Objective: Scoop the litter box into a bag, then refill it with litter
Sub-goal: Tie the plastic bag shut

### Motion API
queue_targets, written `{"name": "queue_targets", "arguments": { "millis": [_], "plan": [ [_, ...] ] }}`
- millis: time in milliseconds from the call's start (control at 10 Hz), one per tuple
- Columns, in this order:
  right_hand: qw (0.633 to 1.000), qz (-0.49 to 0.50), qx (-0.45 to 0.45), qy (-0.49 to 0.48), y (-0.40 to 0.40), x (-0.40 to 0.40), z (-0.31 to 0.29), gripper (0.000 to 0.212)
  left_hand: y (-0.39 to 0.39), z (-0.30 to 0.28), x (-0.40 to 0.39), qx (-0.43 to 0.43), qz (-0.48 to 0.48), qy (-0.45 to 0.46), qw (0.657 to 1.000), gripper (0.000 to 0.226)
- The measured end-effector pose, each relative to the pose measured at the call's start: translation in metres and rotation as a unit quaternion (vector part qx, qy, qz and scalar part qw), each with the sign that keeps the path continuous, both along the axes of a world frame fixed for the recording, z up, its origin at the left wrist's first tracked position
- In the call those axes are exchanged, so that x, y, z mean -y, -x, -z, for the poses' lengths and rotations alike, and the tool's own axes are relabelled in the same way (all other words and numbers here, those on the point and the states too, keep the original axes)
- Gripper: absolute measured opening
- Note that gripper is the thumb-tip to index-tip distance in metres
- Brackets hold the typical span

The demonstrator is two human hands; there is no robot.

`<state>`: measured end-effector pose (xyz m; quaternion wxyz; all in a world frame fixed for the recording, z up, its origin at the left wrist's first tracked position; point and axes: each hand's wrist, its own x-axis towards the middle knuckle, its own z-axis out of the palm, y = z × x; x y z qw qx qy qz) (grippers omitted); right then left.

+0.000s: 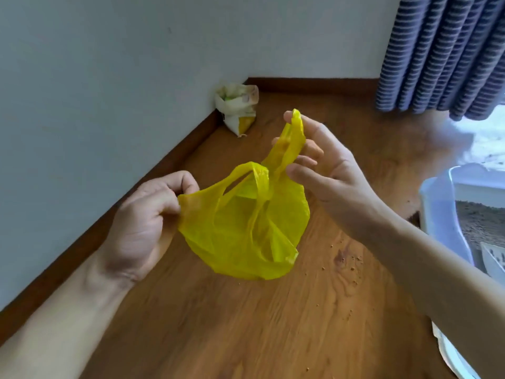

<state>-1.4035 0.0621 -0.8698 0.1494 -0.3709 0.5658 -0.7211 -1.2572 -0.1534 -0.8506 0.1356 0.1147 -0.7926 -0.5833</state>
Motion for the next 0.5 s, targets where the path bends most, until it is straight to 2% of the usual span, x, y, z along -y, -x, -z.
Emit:
{"name": "queue_targets", "arguments": {
  "millis": [100, 200, 300, 400, 500],
  "plan": [
    [0.999, 0.019, -0.019, -0.034, -0.007, 0.023, 0.004, 0.057, -0.011, -0.002, 0.015, -0.006, 0.041, -0.072, 0.997, 0.008],
    [0.997, 0.035, -0.035, -0.053, -0.014, 0.039, 0.008, 0.058, -0.022, 0.006, 0.037, 0.017, 0.100, -0.016, 0.995, 0.036],
    [0.994, 0.049, -0.042, -0.085, -0.017, 0.051, 0.011, 0.058, -0.027, 0.025, 0.050, 0.030, 0.095, 0.086, 0.991, 0.043],
    [0.990, 0.037, -0.053, -0.123, -0.022, 0.068, 0.015, 0.055, -0.030, 0.052, 0.064, -0.006, 0.092, 0.105, 0.990, 0.025],
    [0.988, 0.030, -0.041, -0.149, -0.024, 0.087, 0.012, 0.043, -0.034, 0.065, 0.074, -0.050, 0.099, -0.028, 0.993, 0.028]
  ]
}}
